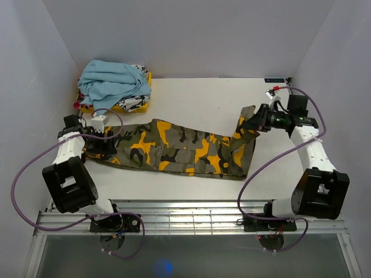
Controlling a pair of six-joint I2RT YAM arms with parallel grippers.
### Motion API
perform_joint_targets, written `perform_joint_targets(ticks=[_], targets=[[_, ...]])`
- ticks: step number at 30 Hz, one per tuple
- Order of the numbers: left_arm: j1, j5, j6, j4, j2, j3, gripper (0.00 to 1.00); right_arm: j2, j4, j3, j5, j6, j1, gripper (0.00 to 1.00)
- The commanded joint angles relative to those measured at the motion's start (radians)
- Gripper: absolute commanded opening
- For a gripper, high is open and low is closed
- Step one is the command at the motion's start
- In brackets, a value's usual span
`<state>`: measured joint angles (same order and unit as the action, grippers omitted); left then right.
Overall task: Fold and stack the trousers
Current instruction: Fold the trousers
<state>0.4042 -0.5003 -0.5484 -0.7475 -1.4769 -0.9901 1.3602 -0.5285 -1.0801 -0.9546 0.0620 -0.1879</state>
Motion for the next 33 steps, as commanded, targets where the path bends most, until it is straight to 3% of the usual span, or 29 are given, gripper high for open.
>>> perform_joint_targets(ticks=[1,5,14,25,33], targets=[[0.004,0.008,0.004,0.026,0.007,0.021,0.84,0.014,0.352,0.006,0.091,0.294,0.138,0.08],[0.004,0.006,0.01,0.034,0.004,0.041,0.84,0.091,0.456,-0.001,0.146,0.367,0.315,0.08],[0.004,0.006,0.039,0.05,-0.013,0.056,0.84,0.315,0.482,-0.121,0.247,0.389,0.548,0.08],[0.004,0.025,0.034,0.037,0.007,0.077,0.84,0.471,0.604,-0.213,0.266,0.51,0.676,0.08],[0.005,0.023,0.039,0.042,-0.016,0.08,0.85,0.553,0.604,-0.259,0.295,0.581,0.763,0.08]])
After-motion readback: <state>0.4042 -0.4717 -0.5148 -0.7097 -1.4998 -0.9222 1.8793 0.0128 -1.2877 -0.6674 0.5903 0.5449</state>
